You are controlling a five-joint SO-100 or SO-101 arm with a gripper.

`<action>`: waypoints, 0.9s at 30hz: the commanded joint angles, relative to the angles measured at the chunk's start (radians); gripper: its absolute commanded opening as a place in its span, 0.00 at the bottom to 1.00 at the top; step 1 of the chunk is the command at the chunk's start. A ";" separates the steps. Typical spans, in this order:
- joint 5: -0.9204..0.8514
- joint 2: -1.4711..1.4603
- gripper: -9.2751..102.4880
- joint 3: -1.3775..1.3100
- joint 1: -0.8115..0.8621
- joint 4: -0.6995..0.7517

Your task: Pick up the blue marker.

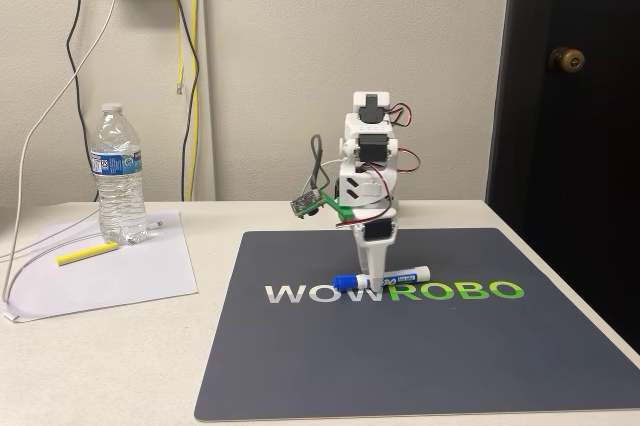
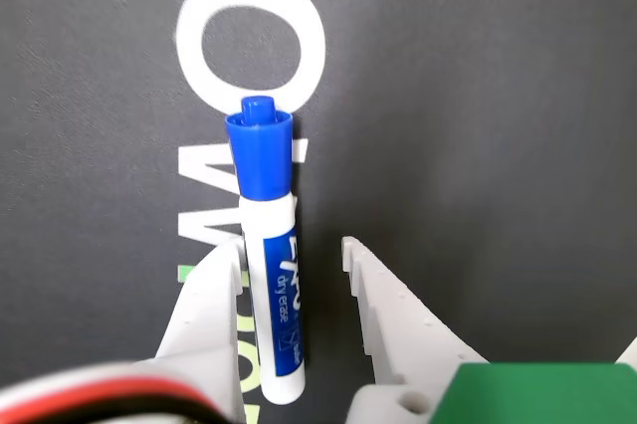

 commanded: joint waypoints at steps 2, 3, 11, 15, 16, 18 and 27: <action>0.020 0.037 0.29 -0.043 -0.032 0.012; 0.025 0.037 0.29 -0.043 -0.037 0.011; 0.046 0.037 0.29 -0.043 -0.048 -0.008; 0.077 0.043 0.26 -0.043 -0.054 -0.018; 0.086 0.044 0.25 -0.043 -0.057 -0.023; 0.098 0.046 0.22 -0.043 -0.061 -0.028; 0.120 0.046 0.17 -0.043 -0.058 -0.040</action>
